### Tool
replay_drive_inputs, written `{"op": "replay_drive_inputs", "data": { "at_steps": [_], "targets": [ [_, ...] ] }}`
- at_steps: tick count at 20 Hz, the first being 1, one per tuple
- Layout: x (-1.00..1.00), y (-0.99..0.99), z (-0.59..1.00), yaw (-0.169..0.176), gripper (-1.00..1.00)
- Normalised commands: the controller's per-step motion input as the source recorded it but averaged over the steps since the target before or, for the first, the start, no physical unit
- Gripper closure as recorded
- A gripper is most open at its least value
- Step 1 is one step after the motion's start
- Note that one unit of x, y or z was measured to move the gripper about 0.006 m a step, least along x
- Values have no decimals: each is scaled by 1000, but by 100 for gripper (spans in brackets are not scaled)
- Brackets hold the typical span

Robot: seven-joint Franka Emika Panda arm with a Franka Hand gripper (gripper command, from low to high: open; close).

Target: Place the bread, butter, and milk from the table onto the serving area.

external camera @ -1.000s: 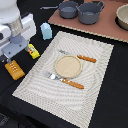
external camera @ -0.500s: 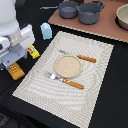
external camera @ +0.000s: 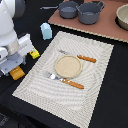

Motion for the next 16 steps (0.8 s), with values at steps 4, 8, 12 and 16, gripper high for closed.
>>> {"op": "replay_drive_inputs", "data": {
  "at_steps": [4, 8, 12, 16],
  "targets": [
    [65, -100, 0, -4, 100],
    [0, -129, 0, 0, 100],
    [0, -150, 0, 0, 100],
    [0, -179, 51, 0, 100]
  ]
}}
